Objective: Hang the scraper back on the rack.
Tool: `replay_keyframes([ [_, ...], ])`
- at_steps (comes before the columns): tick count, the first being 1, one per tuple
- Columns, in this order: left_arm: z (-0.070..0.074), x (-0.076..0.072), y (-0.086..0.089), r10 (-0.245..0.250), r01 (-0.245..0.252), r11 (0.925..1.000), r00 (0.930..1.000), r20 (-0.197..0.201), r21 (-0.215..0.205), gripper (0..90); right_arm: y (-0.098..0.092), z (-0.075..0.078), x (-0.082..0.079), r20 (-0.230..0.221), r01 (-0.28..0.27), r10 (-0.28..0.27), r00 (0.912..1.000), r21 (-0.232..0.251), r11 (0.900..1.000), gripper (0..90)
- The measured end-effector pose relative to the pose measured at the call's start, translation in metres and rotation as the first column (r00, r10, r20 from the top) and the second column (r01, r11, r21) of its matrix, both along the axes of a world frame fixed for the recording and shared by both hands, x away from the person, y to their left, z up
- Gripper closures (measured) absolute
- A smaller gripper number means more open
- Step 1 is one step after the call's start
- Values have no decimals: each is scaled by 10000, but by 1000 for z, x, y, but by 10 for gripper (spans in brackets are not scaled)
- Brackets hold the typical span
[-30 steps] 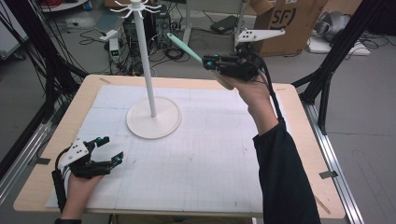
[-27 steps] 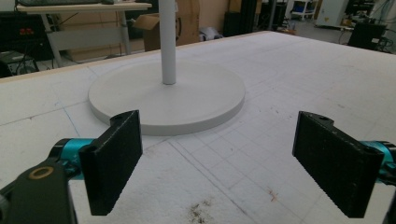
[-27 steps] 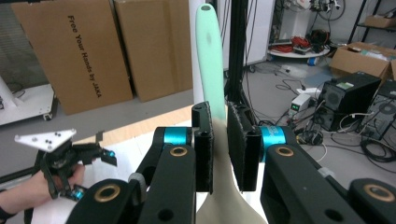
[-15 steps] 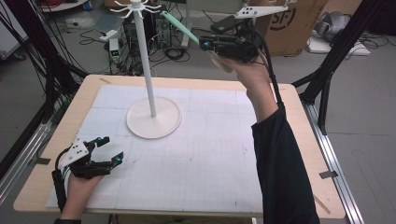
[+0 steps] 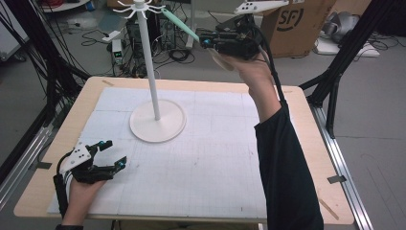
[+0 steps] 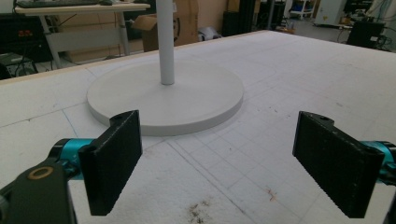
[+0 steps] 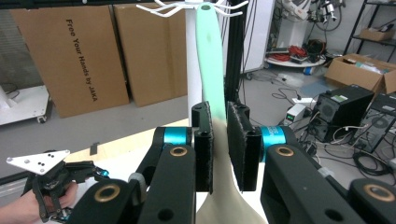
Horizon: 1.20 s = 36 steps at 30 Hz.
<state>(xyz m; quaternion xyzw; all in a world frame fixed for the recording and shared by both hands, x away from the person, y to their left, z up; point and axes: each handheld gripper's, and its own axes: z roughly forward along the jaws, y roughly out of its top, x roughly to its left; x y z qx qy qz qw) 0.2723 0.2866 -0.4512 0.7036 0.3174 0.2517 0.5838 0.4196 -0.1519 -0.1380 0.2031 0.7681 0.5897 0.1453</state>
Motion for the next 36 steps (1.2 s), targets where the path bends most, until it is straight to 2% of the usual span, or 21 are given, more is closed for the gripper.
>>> replay_keyframes([
  [14, 0, 0, 0, 15, -15, 10000, 10000, 14, 14, 161, 6, -2, 0, -41, -141, 141, 9999, -137, 9998, 817],
  [28, 0, 0, 0, -12, 12, 10000, 10000, 21, 9, 161, 23, -9, 2, -121, -259, 253, 9996, -501, 9984, 793],
  [29, 0, 0, 0, -16, 16, 10000, 10000, 20, 9, 161, 24, -10, 1, -110, -223, 217, 9997, -592, 9980, 756],
  [31, 0, 0, 0, -14, 14, 10000, 10000, 26, 43, 160, 24, -11, 0, 1, -263, 264, 9997, -412, 9988, 634],
  [36, 0, 0, 0, -1, 0, 10000, 10000, 55, 45, 158, 12, -25, -8, 163, -150, 156, 9997, -373, 9992, 487],
])
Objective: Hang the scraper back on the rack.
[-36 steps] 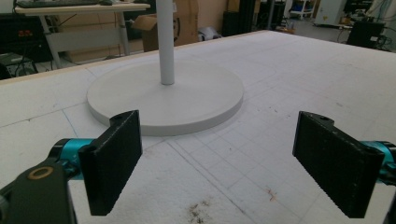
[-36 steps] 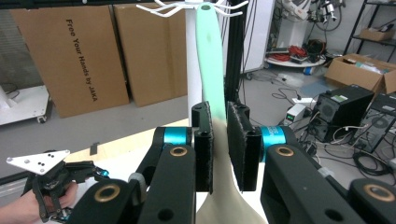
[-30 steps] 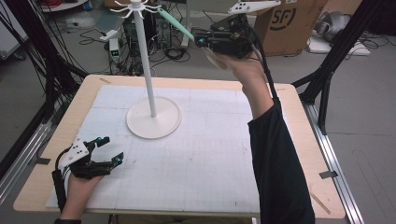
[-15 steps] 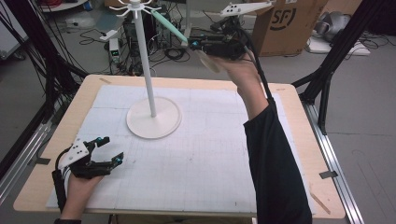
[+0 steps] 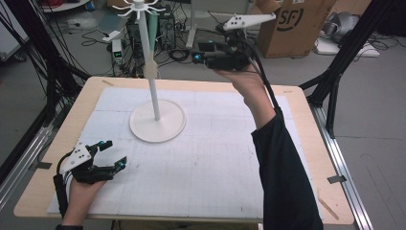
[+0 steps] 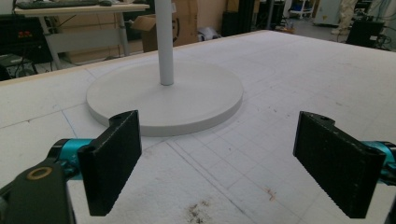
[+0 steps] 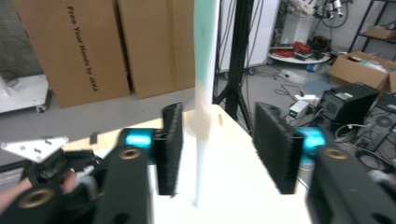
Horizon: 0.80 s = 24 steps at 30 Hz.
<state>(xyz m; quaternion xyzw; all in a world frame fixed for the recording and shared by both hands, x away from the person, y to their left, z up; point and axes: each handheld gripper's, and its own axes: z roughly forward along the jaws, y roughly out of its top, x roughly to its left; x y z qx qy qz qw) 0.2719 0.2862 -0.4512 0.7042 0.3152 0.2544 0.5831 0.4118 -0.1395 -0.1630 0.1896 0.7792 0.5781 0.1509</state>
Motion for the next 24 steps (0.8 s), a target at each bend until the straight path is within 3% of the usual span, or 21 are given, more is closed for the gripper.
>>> replay_keyframes([
  [2, 0, 0, 0, -15, 15, 10000, 10000, -32, -30, 157, -12, -13, -6, 223, 88, -87, 9997, -46, 10000, 457],
  [8, 0, 1, 1, 9, -10, 10000, 10000, -96, -89, 154, -52, -57, -27, 195, 358, -355, 9992, -155, 9992, 405],
  [13, 0, 1, 1, 26, -27, 9999, 9999, -110, -105, 154, -85, -108, -47, 748, 864, -794, 9940, -950, 9917, 351],
  [19, 0, 1, 1, 75, -76, 9999, 9999, -106, -105, 154, -122, -174, -72, 174, 1113, -1103, 9938, -862, 9900, 322],
  [24, 0, 1, 1, 90, -92, 9999, 9999, -115, -121, 154, -146, -207, -91, -189, 1451, -1466, 9890, -651, 9873, 321],
])
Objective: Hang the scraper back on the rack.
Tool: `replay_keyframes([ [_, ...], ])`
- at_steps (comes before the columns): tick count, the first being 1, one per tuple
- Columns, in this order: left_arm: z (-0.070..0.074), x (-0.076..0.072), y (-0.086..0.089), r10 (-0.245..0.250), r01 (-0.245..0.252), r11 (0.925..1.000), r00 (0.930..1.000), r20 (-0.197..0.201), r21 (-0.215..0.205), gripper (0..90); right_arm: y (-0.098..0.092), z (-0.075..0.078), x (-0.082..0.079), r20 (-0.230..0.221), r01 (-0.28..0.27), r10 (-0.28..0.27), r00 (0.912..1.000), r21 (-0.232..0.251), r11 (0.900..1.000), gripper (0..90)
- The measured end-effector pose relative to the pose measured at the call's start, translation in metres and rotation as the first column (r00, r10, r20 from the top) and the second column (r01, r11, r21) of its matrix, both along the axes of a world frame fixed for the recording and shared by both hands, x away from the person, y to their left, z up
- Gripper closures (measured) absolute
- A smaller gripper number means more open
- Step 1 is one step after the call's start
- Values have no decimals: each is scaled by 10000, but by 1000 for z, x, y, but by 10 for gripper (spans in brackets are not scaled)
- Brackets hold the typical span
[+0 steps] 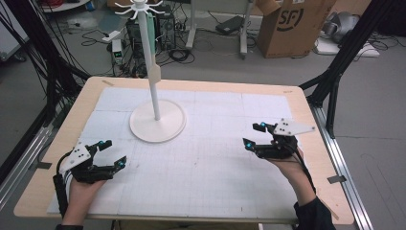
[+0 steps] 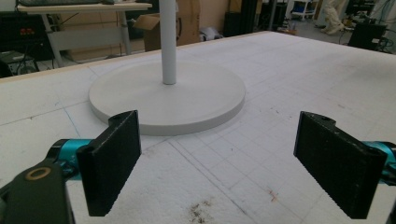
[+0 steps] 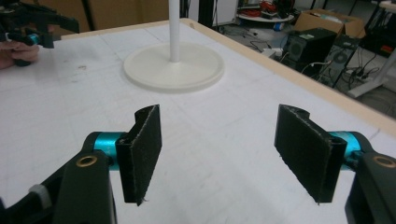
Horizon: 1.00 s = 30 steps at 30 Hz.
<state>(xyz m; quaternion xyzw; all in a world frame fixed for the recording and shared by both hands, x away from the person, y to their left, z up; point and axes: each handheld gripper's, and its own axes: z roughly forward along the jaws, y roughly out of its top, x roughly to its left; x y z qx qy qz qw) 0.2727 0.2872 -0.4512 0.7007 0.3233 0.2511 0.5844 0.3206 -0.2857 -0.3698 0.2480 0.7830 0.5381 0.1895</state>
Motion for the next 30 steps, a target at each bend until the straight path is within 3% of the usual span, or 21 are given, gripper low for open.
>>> replay_keyframes([
  [9, 0, 0, 0, -11, 11, 10000, 10000, 20, 6, 154, -34, -53, -23, -548, 930, -877, 9946, 1038, 9902, 334],
  [14, 0, 0, 1, 10, -10, 10000, 10000, -5, -43, 154, -36, -68, -27, -765, 1136, -1072, 9913, 843, 9899, 337],
  [18, 0, 0, 1, 33, -33, 10000, 10000, -18, -75, 154, -38, -77, -27, -990, 1252, -1162, 9883, 901, 9880, 342],
  [21, 0, 0, 1, 38, -38, 10000, 10000, -14, -77, 154, -39, -76, -28, -821, 1196, -1118, 9903, 961, 9882, 354],
  [26, 0, 0, 1, 21, -21, 10000, 10000, 20, 0, 154, -41, -77, -27, -957, 1240, -1133, 9889, 1137, 9858, 356],
  [30, 0, 0, 0, 43, -43, 10000, 10000, 14, 1, 155, -39, -78, -27, -841, 1228, -1151, 9898, 927, 9881, 351],
])
